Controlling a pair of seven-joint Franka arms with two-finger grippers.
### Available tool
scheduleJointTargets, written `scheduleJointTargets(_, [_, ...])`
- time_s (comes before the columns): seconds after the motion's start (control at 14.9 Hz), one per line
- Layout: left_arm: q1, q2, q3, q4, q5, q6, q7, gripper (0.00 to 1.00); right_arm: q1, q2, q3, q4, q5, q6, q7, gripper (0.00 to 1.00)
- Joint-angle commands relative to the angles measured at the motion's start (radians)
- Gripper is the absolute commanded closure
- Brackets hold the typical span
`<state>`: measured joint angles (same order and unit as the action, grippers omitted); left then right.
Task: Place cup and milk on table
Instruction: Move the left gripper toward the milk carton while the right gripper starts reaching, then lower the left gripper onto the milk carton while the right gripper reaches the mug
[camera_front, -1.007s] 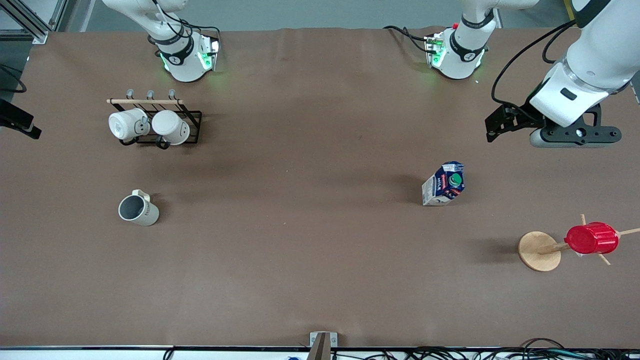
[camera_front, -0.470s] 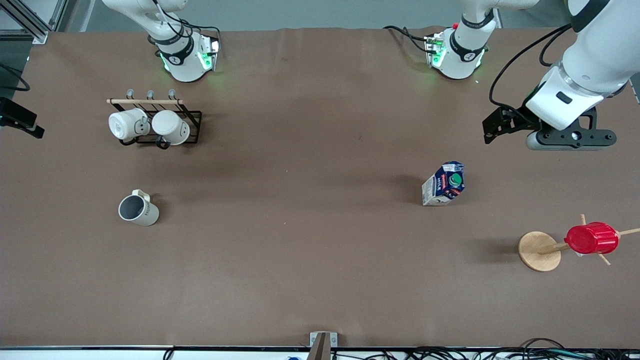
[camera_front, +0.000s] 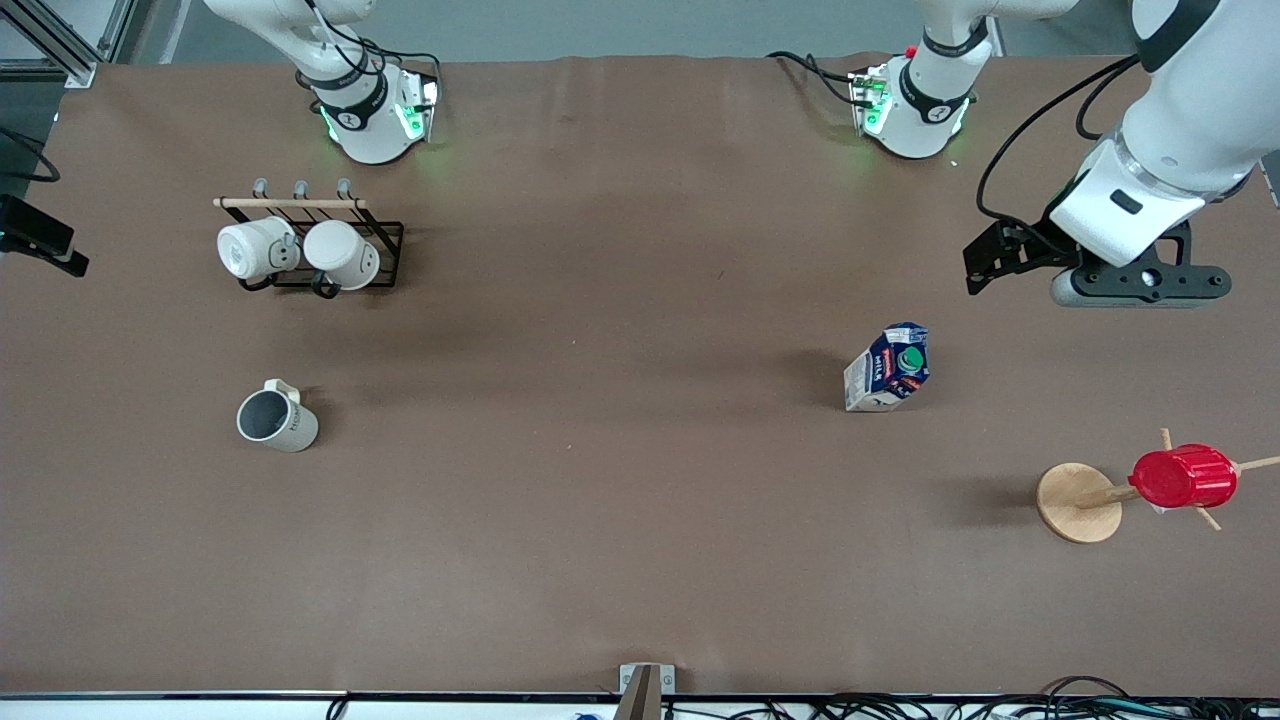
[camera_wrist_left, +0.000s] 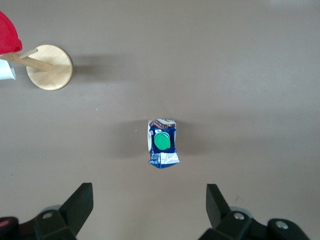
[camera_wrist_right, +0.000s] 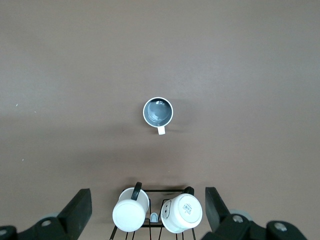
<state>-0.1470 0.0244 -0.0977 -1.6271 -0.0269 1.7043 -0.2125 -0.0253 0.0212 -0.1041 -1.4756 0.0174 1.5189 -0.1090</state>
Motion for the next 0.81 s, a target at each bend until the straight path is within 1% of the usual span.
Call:
scheduleJointTargets(0.0, [0.007, 0.017, -0.002, -0.002, -0.002, 0.037, 0.021, 0.01, 0.004, -0.015, -0.005, -0.009, -0.017, -0.003, -0.006, 0.00])
scheduleJointTargets(0.13, [0.006, 0.055, 0.003, -0.002, 0.001, 0.061, 0.021, 0.01, 0.005, -0.015, -0.005, -0.009, -0.017, -0.003, -0.006, 0.00])
scheduleJointTargets(0.34, [0.003, 0.101, -0.002, -0.004, 0.045, 0.115, 0.021, 0.01, 0.004, -0.007, -0.005, -0.012, -0.017, 0.003, -0.011, 0.00])
scheduleJointTargets(0.4, [0.003, 0.124, -0.002, -0.004, 0.045, 0.138, 0.019, 0.01, 0.002, 0.006, -0.005, -0.021, -0.017, 0.013, -0.011, 0.00])
scheduleJointTargets(0.47, [0.004, 0.149, -0.002, -0.004, 0.045, 0.155, 0.021, 0.00, 0.001, 0.047, -0.006, -0.025, -0.017, 0.024, -0.012, 0.00])
scheduleJointTargets(0.6, [0.003, 0.204, -0.002, -0.004, 0.047, 0.185, 0.021, 0.00, -0.001, 0.118, -0.006, -0.066, -0.017, 0.125, -0.027, 0.00])
scheduleJointTargets(0.74, [-0.002, 0.256, -0.002, -0.005, 0.047, 0.215, 0.019, 0.00, -0.004, 0.155, -0.009, -0.158, -0.017, 0.272, -0.085, 0.00])
